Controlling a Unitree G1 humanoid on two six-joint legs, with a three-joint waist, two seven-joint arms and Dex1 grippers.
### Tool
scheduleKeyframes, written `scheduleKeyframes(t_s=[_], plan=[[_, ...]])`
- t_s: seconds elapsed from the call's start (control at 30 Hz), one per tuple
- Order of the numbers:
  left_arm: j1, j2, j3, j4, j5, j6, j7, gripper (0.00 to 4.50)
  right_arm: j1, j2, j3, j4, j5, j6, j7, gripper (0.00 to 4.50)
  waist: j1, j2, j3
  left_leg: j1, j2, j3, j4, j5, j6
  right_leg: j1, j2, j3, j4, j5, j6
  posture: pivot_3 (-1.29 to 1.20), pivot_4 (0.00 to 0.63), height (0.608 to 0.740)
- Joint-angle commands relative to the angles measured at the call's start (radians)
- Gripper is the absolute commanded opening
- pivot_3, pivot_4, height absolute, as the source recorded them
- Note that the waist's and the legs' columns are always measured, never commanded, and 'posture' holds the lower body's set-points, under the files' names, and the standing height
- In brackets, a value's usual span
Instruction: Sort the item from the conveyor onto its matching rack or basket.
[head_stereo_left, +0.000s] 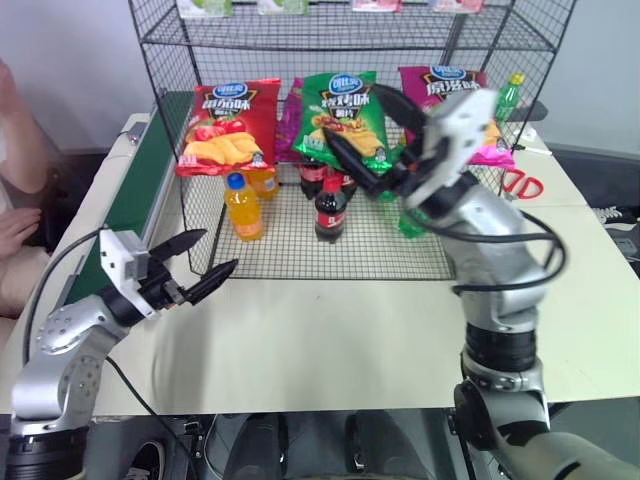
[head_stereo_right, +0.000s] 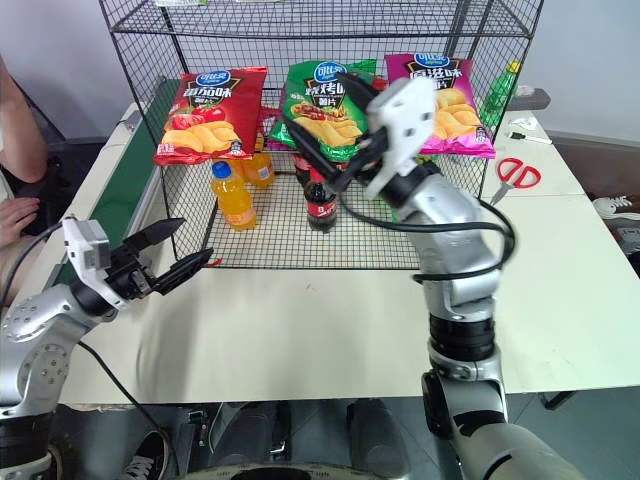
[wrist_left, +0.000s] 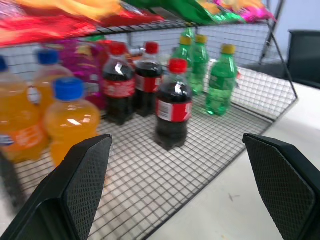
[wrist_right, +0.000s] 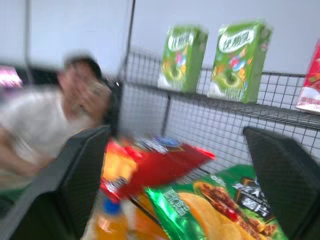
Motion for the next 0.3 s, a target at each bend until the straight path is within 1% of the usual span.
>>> scheduleKeyframes(t_s=[0.03,0.1,0.17,0.3], plan=[[0.036,0.051,0.101,-0.008,-0.047,0.036,-0.014,4.5,0.16,-0.172,-0.077,-0.034,0.104,0.043,0.193,4.43,0.0,0.003,0.002,0.001,0.0,0.0,0.0,-0.001,0.001,0.002,0.0,0.0,-0.004,0.0,0.0,0.0,0.15,0.739],[0.057,0.077,0.123,0.022,-0.021,0.028,-0.028,4.5,0.276,-0.302,-0.032,0.018,-0.063,-0.164,0.307,4.43,-0.003,0.004,0.002,0.001,-0.002,0.001,0.0,-0.001,0.002,0.002,-0.002,0.0,-0.005,0.0,0.0,0.0,0.15,0.739],[0.061,0.096,0.129,0.035,-0.002,0.019,-0.033,4.5,0.295,-0.332,-0.067,0.069,-0.028,-0.144,0.314,4.43,-0.011,0.004,0.002,0.003,-0.002,0.001,0.0,-0.001,0.002,0.004,-0.001,0.0,-0.005,0.0,0.0,0.0,0.15,0.739],[0.061,0.124,0.117,0.057,0.031,0.008,-0.055,4.5,0.328,-0.378,-0.077,0.135,-0.055,-0.242,0.371,4.43,-0.011,0.004,0.002,0.01,-0.001,0.001,-0.001,-0.001,0.002,0.01,0.001,0.002,-0.005,0.0,0.0,0.0,0.15,0.739]])
